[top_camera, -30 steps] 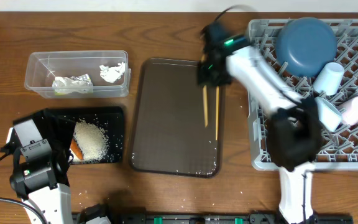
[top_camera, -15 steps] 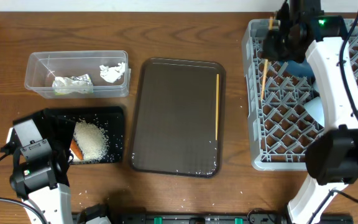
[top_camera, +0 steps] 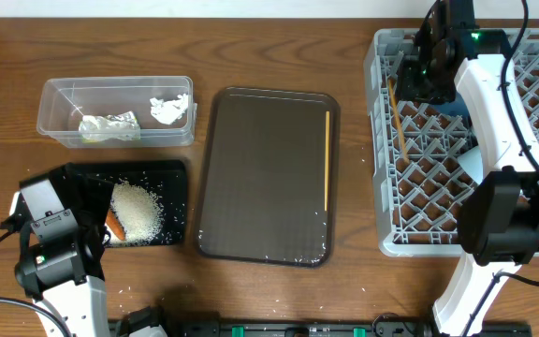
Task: Sort waste into correct bins and load items into the dishwasher rack
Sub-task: 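Carry the chopsticks to the rack and drop them in, then return the right gripper to the tray over the remaining chopstick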
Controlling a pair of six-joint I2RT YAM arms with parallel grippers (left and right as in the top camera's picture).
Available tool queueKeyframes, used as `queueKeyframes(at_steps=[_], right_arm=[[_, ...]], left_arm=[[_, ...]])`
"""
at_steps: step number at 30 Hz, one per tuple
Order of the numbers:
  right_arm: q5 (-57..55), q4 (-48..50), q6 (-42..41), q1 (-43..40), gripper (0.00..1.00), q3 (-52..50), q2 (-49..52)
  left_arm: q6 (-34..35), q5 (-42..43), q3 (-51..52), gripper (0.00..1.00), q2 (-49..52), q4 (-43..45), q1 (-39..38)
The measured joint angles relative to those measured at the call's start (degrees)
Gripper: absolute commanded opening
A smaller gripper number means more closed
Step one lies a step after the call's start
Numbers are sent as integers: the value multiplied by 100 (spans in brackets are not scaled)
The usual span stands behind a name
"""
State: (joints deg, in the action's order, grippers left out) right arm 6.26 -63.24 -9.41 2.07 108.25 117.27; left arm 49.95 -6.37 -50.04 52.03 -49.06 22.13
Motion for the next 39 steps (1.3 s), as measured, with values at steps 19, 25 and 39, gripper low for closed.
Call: queueKeyframes(at_steps=[19,25,39], right_arm=[[796,-122,-310,1362,88,-90,0],[-249,352,-1191,2330,91,-623,0],[-826,1740,-1906,2583,83,-1906,2]], left_arm=[[0,0,0,100,0,0,0],[0,-2,0,100,0,0,0],[0,0,0,100,0,0,0]])
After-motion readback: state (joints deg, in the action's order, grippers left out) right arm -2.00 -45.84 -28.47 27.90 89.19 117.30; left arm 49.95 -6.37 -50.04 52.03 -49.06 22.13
